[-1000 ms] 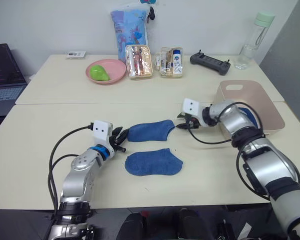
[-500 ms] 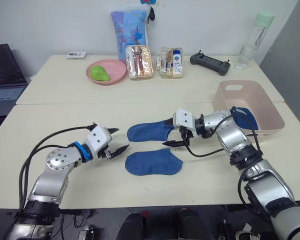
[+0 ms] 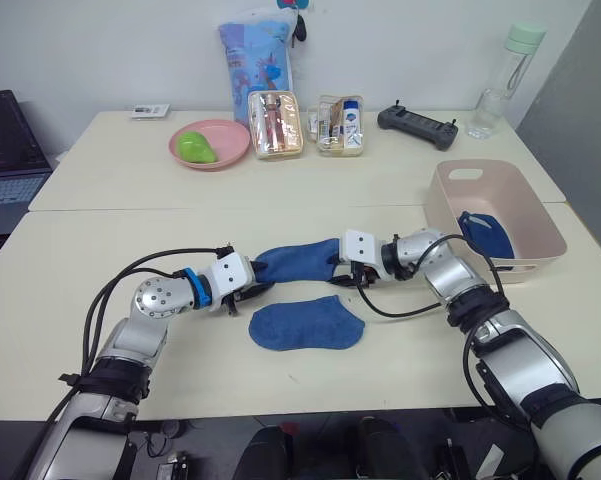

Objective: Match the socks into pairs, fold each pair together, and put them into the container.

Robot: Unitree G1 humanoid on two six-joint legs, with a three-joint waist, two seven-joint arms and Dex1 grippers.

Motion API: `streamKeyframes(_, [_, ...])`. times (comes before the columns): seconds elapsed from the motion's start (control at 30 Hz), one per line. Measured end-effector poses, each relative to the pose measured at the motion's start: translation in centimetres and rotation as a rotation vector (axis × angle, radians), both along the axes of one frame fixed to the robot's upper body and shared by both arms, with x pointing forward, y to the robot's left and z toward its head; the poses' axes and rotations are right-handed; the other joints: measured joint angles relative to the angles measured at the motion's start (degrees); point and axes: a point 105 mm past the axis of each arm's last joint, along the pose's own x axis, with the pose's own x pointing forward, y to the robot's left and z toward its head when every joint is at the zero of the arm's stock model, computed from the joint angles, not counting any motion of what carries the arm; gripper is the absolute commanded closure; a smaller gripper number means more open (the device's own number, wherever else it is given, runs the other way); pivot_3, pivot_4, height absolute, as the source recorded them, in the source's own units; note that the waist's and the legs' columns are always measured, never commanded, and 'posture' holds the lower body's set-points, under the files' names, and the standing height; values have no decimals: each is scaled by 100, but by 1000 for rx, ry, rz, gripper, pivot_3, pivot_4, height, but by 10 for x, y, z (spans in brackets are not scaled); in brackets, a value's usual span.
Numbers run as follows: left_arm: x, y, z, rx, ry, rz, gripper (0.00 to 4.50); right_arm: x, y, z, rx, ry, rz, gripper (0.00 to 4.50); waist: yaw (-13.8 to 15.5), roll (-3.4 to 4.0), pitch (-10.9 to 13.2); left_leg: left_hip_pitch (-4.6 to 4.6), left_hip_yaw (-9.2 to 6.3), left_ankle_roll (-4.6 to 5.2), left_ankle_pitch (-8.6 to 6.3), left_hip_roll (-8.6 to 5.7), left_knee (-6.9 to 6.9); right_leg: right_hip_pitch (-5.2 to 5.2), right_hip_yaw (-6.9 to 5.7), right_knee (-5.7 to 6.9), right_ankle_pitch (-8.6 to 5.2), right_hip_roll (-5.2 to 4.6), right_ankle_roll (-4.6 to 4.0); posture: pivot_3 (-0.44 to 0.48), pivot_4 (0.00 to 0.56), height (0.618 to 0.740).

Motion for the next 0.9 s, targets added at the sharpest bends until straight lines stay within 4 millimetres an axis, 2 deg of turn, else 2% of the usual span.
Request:
streamKeyframes(0.1, [0,0,-1,1,6,-2,4477,0,1,1,1,-11,10,4454,0,0,0,0,0,0,0,0,0,0,0,0,0,0,0,0,150,740])
streamKeyframes(0.37, [0,0,1,-6,-3,-3,4493,-3,1,11,24,5,36,4483,2,1,0,-2,-2,0,0,1,-1,-2,0,0,0,0,0,0,150,740])
streamKeyframes(0.43, [0,1,3,-14,-3,0,4493,-5,4,20,34,-1,48,4483,2,1,0,-5,-3,0,0,1,-1,-4,0,-1,0,0,0,0,150,740])
streamKeyframes(0.53, [-7,-2,25,-92,-5,-22,4493,-10,5,44,60,-17,66,4483,2,0,1,-25,-6,0,0,4,1,-18,-2,-3,0,0,0,0,150,740])
streamKeyframes(0.6, [-14,-5,45,-155,1,-47,4493,-14,3,60,82,-18,69,4483,5,0,1,-27,-8,0,0,4,1,-18,-3,-8,0,0,0,0,150,740])
streamKeyframes(0.67, [-30,-7,62,-211,68,-79,4493,-24,0,71,90,7,82,4483,2,0,1,-27,-8,0,-1,5,0,-17,-3,-10,-1,0,1,0,150,740])
streamKeyframes(0.8, [-61,-14,79,-313,242,-134,4493,-48,-16,77,63,123,105,4483,3,1,3,-24,-12,1,-1,5,1,-11,-6,-10,-1,0,1,0,150,740])
streamKeyframes(0.9, [-89,-22,82,-318,371,-201,4493,-76,-31,75,-10,230,161,4483,6,0,3,-14,-15,1,-1,5,0,-1,-9,-11,-2,0,1,0,150,740])
